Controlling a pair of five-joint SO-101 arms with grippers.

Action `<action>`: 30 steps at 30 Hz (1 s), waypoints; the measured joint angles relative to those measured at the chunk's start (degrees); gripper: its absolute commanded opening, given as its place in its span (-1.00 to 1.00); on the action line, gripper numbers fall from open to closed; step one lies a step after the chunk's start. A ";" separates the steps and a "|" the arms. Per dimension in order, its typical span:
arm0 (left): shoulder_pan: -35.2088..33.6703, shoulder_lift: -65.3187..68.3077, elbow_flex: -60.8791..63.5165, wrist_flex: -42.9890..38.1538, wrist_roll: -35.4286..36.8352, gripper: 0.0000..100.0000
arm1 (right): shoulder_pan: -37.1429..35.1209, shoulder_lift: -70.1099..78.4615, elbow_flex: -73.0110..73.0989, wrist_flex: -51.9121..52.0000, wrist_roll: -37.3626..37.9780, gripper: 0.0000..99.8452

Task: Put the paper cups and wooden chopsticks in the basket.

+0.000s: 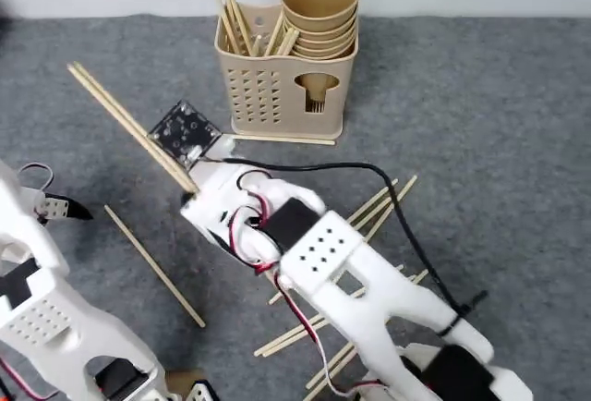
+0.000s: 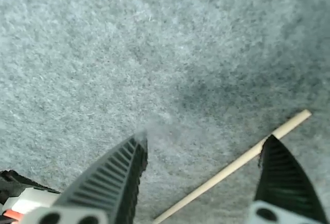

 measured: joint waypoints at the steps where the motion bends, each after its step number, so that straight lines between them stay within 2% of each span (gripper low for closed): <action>1: 0.00 0.00 0.00 0.00 0.00 -0.34 | 0.00 -0.97 0.00 -1.76 0.00 -0.98; 12: 0.00 0.00 0.00 0.00 0.00 -0.34 | 2.11 -3.60 0.09 -22.86 -4.92 -0.98; 20: 0.00 0.00 0.00 0.00 0.00 -0.34 | 11.08 -2.90 0.09 -39.91 -5.27 -0.98; 25: 0.00 0.00 0.00 0.00 0.00 -0.34 | 18.55 5.63 -4.57 -46.95 -5.27 -0.98; 30: 0.00 0.00 0.00 0.00 0.00 -0.34 | 20.04 17.05 -16.00 -47.38 -8.53 -0.98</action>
